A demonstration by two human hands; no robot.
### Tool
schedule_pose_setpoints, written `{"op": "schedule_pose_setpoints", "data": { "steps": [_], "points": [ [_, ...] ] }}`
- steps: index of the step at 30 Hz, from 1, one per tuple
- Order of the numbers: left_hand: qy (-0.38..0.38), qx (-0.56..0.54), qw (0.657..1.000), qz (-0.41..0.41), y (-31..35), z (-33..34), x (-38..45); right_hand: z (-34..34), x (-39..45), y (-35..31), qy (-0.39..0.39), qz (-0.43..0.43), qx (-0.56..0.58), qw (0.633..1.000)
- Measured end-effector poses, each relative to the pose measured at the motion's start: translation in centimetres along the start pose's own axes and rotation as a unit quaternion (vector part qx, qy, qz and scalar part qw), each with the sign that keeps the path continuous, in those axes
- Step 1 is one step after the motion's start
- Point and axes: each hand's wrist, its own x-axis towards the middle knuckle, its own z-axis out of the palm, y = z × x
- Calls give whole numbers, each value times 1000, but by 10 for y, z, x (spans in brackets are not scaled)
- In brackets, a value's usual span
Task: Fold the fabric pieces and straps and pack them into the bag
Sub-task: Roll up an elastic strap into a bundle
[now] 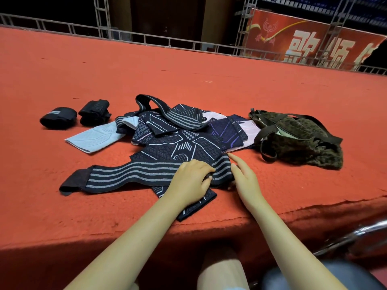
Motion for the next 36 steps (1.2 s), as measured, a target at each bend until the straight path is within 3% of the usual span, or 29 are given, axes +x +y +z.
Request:
{"op": "schedule_pose_setpoints", "data": {
  "steps": [3,10,17,23,27,32,36],
  "points": [
    [-5,-26,999,-25,5,-6,2,0,3,-5,-22,25,70,997],
    [4,-257,950,-178,5,-23,2,22,3,-7,-85,-31,-78,993],
    [140,-172,946,-237,-6,-15,2,29,-5,-13,-77,-40,-164,983],
    [110,-81,966,-221,-5,-13,2,32,7,-15,-89,30,-137,986],
    [122,-103,966,-205,-7,-12,2,33,5,-9,-79,29,-64,994],
    [122,-120,981,-92,-2,-12,-1,24,5,-11,20,58,169,984],
    [119,-104,986,-53,1,-9,-1,23,1,-13,66,32,165,984]
  ]
}}
